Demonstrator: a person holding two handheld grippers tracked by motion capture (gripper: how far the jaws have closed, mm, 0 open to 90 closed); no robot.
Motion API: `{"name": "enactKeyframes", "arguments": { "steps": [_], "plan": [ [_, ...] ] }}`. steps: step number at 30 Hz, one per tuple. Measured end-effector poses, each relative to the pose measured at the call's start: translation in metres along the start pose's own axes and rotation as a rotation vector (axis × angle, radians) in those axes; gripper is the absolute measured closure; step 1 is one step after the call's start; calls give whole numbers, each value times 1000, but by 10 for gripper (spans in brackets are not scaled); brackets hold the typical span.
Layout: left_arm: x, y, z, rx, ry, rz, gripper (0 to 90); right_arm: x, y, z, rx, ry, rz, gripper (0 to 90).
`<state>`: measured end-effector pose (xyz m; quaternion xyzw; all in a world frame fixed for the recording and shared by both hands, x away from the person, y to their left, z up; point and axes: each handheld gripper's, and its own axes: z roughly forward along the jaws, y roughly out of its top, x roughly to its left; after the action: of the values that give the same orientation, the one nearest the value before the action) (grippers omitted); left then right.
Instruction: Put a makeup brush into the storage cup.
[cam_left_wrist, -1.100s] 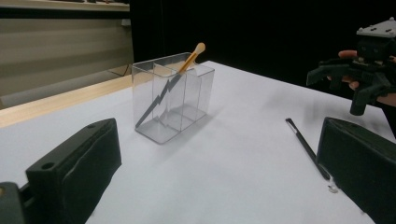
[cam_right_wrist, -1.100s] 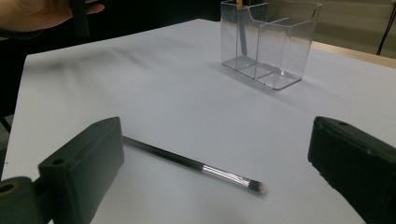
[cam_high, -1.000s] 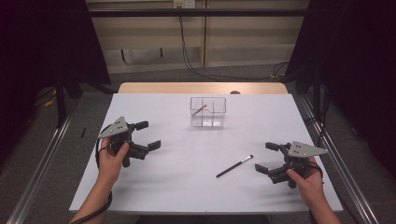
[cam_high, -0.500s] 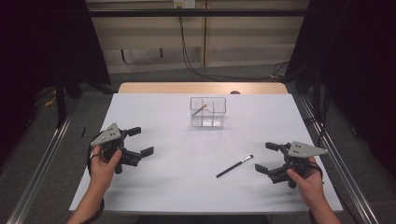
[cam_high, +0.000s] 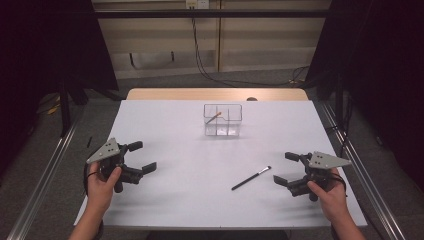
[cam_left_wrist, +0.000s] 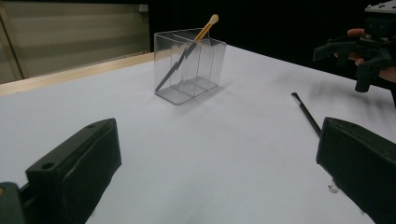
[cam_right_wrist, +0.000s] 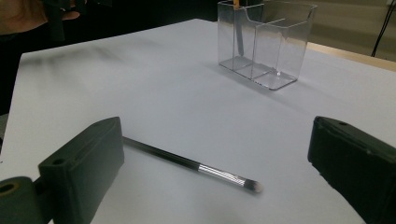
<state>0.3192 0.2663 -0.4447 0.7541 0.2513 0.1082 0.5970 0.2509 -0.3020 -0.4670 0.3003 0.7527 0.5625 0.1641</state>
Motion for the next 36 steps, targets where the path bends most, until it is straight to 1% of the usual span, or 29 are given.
{"name": "enactKeyframes", "arguments": {
  "steps": [5, 6, 7, 11, 16, 18, 20, 24, 28, 30, 32, 34, 35, 36],
  "plan": [
    [-2, -4, -6, 9, 14, 1, 0, 0, 0, 0, 0, 0, -3, 33],
    [-2, -4, -7, 13, 11, 7, 0, 0, 0, 0, 1, 1, -2, 33],
    [-2, -5, -8, 11, 11, 1, 0, 0, 0, 0, 0, 1, -3, 33],
    [-4, -8, -11, 16, 14, 0, 0, 0, 0, -1, -4, -2, -5, 33],
    [-5, -10, -13, 29, 16, 6, 0, -1, 0, -1, -7, -4, -6, 33],
    [-6, -11, -14, 29, 16, -1, 0, -1, 0, -1, -7, -4, -2, 33],
    [-6, -12, -16, 39, 20, 7, 0, -1, 0, -1, -7, -5, -4, 33],
    [-8, -17, -19, 44, 19, -7, 0, -2, 0, -2, -6, -9, 1, 33],
    [-8, -19, -20, 62, 14, 6, 0, -2, 2, 0, -10, -14, 2, 33],
    [-9, -21, -21, 50, 5, -2, 0, -2, 2, 2, -11, -12, -2, 33],
    [-9, -20, -22, 53, 11, 8, 0, -2, 1, 3, -3, -14, -4, 33],
    [-9, -21, -21, 56, 7, 2, 0, -3, 0, 2, 1, -17, -2, 33],
    [-9, -22, -21, 64, 9, 11, 0, -3, 0, 1, 1, -20, -1, 33],
    [-9, -22, -21, 68, 3, 11, 0, -3, 0, 1, -3, -21, 2, 33]
  ]
}}
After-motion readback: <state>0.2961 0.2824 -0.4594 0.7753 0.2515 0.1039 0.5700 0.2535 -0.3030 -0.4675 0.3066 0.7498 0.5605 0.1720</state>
